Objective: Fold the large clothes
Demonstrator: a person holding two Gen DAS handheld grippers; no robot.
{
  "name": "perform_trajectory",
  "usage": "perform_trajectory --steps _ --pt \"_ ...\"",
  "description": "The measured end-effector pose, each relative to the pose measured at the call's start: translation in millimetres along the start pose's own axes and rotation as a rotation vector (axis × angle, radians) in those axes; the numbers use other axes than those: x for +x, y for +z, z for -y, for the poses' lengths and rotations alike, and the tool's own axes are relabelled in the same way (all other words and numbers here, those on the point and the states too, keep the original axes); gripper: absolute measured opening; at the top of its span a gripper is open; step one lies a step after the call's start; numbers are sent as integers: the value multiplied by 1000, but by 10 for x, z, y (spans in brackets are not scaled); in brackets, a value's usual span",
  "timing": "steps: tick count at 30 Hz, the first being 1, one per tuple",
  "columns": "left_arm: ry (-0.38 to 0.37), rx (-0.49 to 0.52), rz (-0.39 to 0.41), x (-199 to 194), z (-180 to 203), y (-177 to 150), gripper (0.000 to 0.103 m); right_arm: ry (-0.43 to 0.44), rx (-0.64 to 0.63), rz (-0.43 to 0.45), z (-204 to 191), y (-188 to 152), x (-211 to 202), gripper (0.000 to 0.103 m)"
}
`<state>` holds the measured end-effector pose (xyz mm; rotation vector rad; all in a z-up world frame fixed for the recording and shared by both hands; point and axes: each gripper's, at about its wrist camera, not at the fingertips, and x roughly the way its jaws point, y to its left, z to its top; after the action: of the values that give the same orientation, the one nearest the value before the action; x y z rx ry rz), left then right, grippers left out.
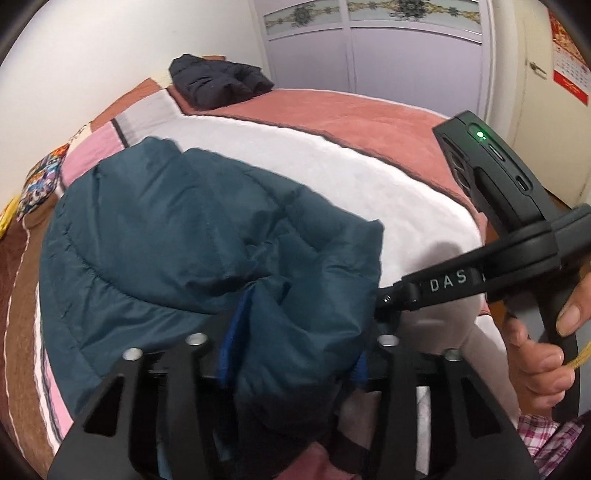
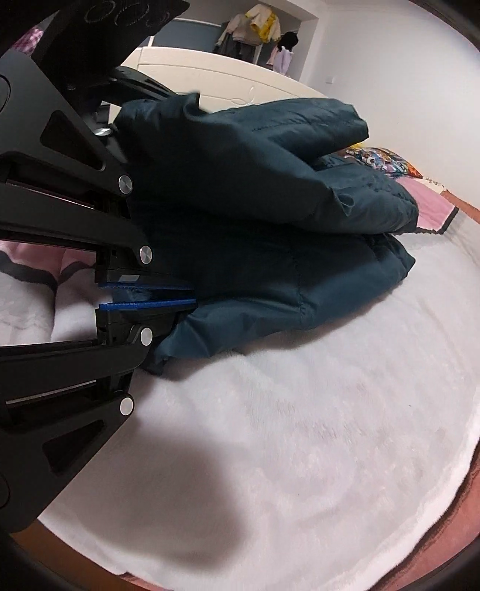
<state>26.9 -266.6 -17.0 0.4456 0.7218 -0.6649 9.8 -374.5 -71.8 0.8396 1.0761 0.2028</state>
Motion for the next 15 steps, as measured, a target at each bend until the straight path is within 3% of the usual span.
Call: perform_trajectory --steps 3,8,12,15 --pt "-56 -29 15 -137 -11 54 70 -9 -5 6 -17 9 -93 7" --pt "-162 -66 54 -437 -4 128 71 -37 -12 47 -51 3 -270 7" --pt "-218 -75 119 -762 -28 153 71 -104 -35 139 -111 61 -627 7" --pt "-193 -85 191 -1038 -172 161 70 -114 -59 211 -250 112 -909 7"
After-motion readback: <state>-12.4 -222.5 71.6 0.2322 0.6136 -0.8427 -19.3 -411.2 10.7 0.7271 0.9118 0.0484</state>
